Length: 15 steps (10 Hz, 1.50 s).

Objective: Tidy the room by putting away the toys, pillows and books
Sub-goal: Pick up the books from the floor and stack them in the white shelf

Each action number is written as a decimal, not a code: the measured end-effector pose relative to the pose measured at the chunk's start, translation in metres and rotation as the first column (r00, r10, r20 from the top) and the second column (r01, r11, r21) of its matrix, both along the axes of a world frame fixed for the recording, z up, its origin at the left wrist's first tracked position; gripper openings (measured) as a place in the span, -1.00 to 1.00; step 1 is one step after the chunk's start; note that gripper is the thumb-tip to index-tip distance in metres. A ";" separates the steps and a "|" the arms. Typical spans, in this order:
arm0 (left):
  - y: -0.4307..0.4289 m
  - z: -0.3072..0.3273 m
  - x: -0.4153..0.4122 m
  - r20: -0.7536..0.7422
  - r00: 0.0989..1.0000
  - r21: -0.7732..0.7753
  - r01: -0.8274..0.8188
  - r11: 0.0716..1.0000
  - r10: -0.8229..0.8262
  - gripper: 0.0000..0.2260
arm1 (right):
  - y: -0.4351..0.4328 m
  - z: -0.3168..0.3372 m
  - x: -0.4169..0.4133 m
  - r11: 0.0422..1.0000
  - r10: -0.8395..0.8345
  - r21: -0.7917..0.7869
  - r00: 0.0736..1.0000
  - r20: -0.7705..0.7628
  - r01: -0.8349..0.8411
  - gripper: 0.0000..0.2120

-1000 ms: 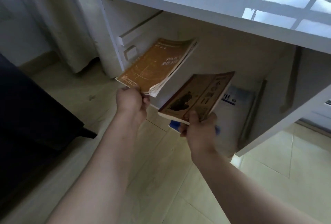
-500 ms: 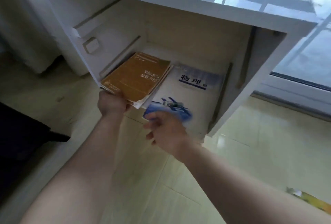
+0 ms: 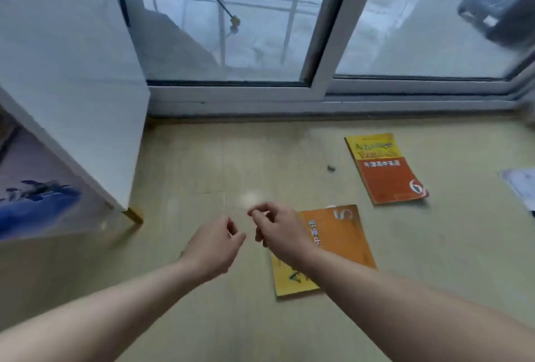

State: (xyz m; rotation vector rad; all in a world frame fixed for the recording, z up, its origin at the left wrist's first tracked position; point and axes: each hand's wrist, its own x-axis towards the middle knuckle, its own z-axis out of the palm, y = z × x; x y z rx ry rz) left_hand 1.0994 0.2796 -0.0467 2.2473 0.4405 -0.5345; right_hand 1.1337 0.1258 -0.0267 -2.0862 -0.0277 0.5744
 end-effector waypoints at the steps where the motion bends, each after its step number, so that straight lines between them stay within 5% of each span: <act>1: -0.056 0.029 0.030 -0.130 0.918 0.191 0.394 0.899 -0.375 -0.83 | -0.075 0.004 0.030 0.983 -0.176 -0.054 0.984 0.018 0.176 -0.82; 2: -0.129 0.054 0.063 -0.125 0.851 0.325 0.521 0.789 -0.511 -0.85 | -0.145 0.019 0.066 0.924 -0.380 -0.030 0.925 0.017 0.380 -0.82; 3: -0.232 0.066 0.090 -0.030 0.834 0.303 0.532 0.790 -0.551 -0.84 | -0.234 0.034 0.106 0.746 -0.661 0.069 0.749 -0.052 0.663 -0.83; 5: -0.436 0.085 0.091 0.089 0.882 -0.090 0.469 0.879 -0.462 -0.85 | -0.431 0.087 0.124 0.459 -0.840 0.196 0.495 -0.222 0.866 -0.79; 6: -0.526 0.091 0.079 0.074 0.914 -0.237 0.406 0.883 -0.400 -0.86 | -0.542 0.085 0.102 0.114 -0.931 0.241 0.189 -0.314 0.964 -0.82; 7: -0.579 0.078 0.070 0.021 0.940 -0.306 0.331 0.892 -0.341 -0.89 | -0.619 0.051 0.074 -0.133 -0.892 0.248 -0.007 -0.451 0.960 -0.82; 9: -0.643 0.041 0.073 -0.059 0.979 -0.294 0.172 0.940 -0.197 -0.91 | -0.724 -0.001 0.065 -0.480 -0.695 0.282 -0.164 -0.700 0.831 -0.65; 11: -0.667 0.019 0.077 -0.107 0.992 -0.249 0.033 0.968 -0.061 -0.92 | -0.776 -0.025 0.092 -0.636 -0.589 0.331 -0.161 -0.792 0.697 -0.65; 12: -0.673 0.014 0.090 -0.096 0.995 -0.217 0.012 0.976 -0.034 -0.92 | -0.785 -0.018 0.106 -0.535 -0.681 0.321 -0.174 -0.712 0.782 -0.68; 13: -0.675 0.008 0.106 -0.090 0.996 -0.196 -0.009 0.981 -0.009 -0.92 | -0.789 -0.028 0.120 -0.948 -0.241 0.128 -0.395 -0.886 0.290 -0.83; 14: -0.680 0.001 0.112 -0.091 0.996 -0.184 -0.014 0.983 -0.003 -0.92 | -0.785 -0.061 0.148 -0.784 -0.544 0.236 -0.451 -0.708 0.574 -0.55; 15: -0.682 -0.002 0.119 -0.082 0.997 -0.189 -0.017 0.982 0.001 -0.92 | -0.785 -0.071 0.166 -0.204 -0.936 0.115 -0.159 -0.313 0.972 -0.49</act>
